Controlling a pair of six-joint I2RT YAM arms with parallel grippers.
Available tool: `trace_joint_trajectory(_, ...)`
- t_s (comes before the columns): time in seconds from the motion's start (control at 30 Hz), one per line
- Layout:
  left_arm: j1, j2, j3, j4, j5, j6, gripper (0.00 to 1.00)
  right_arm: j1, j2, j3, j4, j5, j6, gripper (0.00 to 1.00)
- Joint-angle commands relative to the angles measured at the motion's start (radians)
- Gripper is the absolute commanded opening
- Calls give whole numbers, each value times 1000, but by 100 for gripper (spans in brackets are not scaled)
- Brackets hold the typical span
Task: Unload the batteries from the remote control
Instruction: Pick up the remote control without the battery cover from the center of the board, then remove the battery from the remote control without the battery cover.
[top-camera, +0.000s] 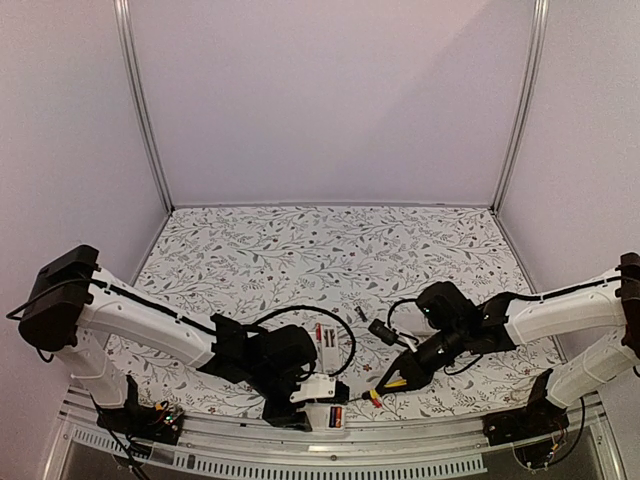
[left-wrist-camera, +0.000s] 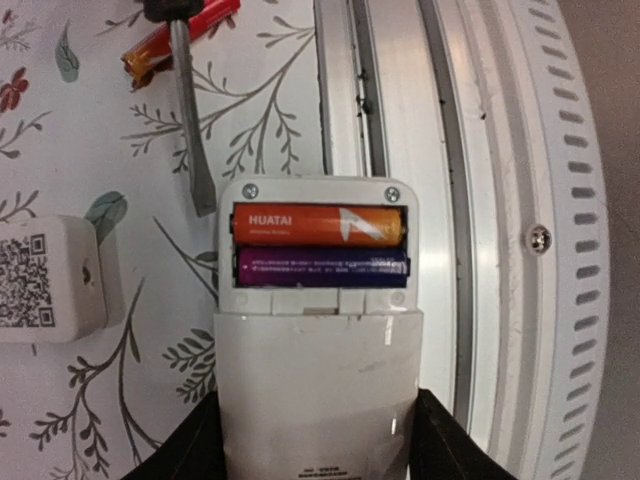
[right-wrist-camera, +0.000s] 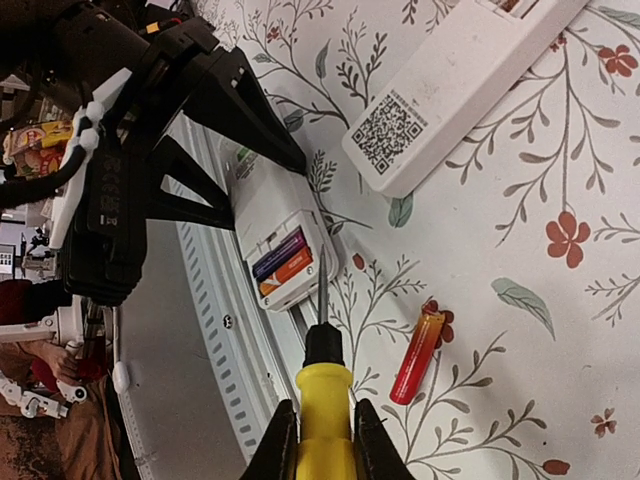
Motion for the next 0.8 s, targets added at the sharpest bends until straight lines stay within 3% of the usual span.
trace_joint_trajectory(0.0,12,32,5,6,-26,17,34,-2,-35,-12,16,-33,3,0)
trace_joint_trajectory(0.77,12,38,9,5,-30,15,32,-2,-12,-54,82,-49,34,0)
